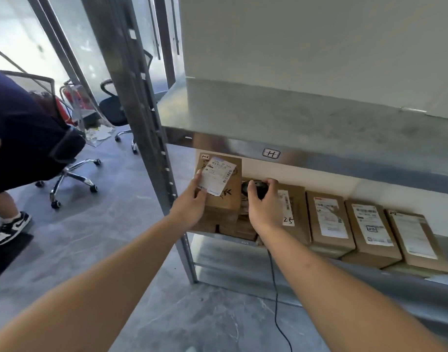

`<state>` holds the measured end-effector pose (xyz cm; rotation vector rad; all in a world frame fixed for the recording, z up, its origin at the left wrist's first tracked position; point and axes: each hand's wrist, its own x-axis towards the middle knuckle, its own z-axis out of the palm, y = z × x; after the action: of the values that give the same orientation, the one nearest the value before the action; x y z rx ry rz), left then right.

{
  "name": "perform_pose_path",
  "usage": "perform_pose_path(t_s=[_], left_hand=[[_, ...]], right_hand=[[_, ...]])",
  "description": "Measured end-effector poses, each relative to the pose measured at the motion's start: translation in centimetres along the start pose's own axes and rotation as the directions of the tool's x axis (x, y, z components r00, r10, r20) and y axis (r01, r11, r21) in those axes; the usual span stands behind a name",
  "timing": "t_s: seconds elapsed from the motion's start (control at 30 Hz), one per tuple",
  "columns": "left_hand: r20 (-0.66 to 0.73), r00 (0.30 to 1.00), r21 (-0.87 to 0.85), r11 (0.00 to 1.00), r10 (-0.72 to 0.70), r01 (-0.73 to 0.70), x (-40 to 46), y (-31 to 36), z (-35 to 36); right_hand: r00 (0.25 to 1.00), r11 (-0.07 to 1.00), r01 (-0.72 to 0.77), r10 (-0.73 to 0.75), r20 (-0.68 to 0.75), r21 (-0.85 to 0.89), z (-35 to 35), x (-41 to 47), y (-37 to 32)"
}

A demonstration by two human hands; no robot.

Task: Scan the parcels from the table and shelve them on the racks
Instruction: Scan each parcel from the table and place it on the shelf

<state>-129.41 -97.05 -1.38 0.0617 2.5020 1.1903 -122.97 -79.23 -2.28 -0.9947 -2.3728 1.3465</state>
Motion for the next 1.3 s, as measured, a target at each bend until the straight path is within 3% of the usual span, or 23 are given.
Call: perform_pose_path(t_s=[0.17, 0.27, 0.33, 0.67, 1.0, 1.3], left_hand=[[-0.014, 0.995, 0.272, 0.958, 0.101, -0.093, 0.4, 0.2, 0.1], [0.007, 0.953, 0.606, 0.757, 0.303, -0.246, -0.1, 0.4, 0.8], [0.087, 0.917, 0.708, 0.624, 0.389, -0.332, -0.1, 0.7, 1.0], [0.236, 0.886, 0.705, 0.558, 0.399, -0.439, 1.9, 0.5, 0.5], [0.3, 0.873, 0.656, 0.581, 0.385, -0.482, 3.4, 2.1, 0.2], [0.265, 0.894, 0.663, 0.604, 0.362, -0.442, 3.1, 2.8, 0.6]], right_hand=[[0.999, 0.999, -0.045, 0.044, -0.021, -0.006, 1.5, -0.2, -0.6], [0.998, 0.999, -0.048, 0.048, -0.027, -0.001, 1.9, -0.2, -1.2], [0.999, 1.0, -0.029, 0.029, -0.026, 0.004, 2.3, -0.2, -1.3], [1.0, 1.0, -0.023, 0.023, 0.013, 0.022, 2.4, -0.5, -1.2], [1.0, 0.998, -0.018, 0.017, 0.003, 0.059, -0.7, -0.5, -0.4], [0.994, 0.995, -0.087, 0.09, -0.055, 0.051, -3.6, -1.2, 0.7]])
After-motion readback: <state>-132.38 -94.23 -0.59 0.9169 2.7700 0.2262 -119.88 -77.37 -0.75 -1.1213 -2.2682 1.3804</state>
